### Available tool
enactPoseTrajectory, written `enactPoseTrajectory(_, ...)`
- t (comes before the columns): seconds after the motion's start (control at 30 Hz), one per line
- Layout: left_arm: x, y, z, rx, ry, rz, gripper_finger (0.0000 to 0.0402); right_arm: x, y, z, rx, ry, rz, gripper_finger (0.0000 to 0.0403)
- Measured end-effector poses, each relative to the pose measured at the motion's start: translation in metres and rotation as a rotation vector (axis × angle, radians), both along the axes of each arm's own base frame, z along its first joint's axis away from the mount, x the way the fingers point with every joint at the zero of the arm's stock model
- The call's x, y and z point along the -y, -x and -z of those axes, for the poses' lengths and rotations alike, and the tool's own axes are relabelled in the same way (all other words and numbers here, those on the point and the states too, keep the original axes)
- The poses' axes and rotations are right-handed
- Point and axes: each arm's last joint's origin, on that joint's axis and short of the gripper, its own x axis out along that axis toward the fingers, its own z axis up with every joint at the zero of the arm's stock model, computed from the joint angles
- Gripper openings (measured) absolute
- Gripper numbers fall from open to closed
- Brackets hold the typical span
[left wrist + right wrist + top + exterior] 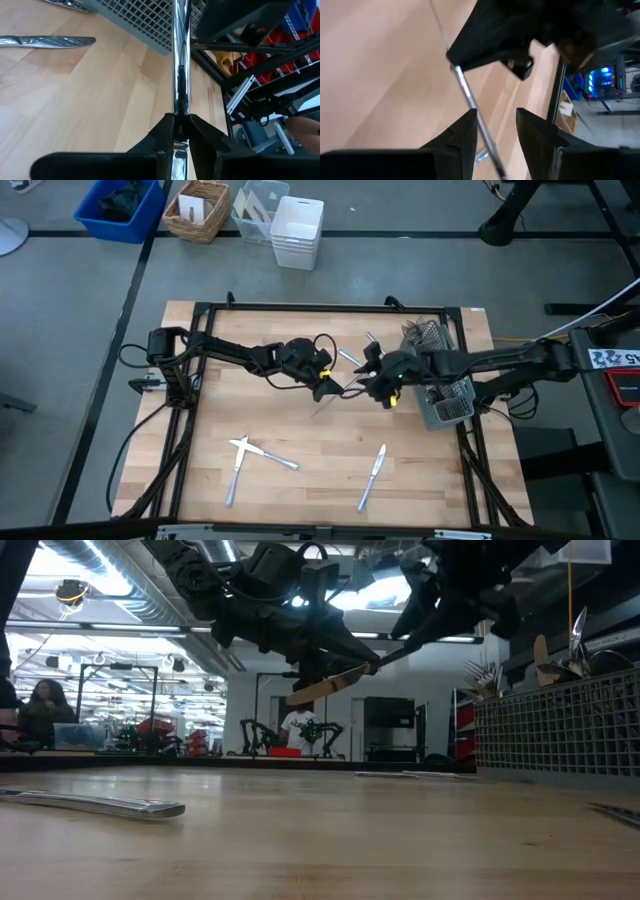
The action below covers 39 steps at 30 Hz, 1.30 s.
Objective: Sort silverware
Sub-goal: Put the knife into the middle section of the utensil holder
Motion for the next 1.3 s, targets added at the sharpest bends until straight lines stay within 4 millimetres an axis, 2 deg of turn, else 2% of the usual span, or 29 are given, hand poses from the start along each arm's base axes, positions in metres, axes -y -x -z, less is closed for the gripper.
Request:
enactPoseTrajectory(0.23,0.0,0.0,-0.0003,0.001,0.0,0.0,0.0038,-0.0048,-0.0064,0.0102,-0.042,0.031,0.004,0.0138)
enactPoseTrajectory(1.03,0.0099,-0.0023,-0.0034,0.023,0.022,0.016,0.0038,-0.0049,-0.0064,0.0104,-0.044,0.011,-0.012,0.0137)
enactPoseTrajectory(1.13,0.0098,-0.0023,-0.0034,0.023,0.022,0.015,0.0038,-0.0049,-0.0064,0.0105,-0.044,0.011,-0.013,0.0123)
enactPoseTrajectory(1.3,0.0099,-0.0021,-0.0031,0.02,0.021,0.019,0.0038,-0.006,-0.0055,0.0118,-0.06,-0.014,-0.045,0.0068)
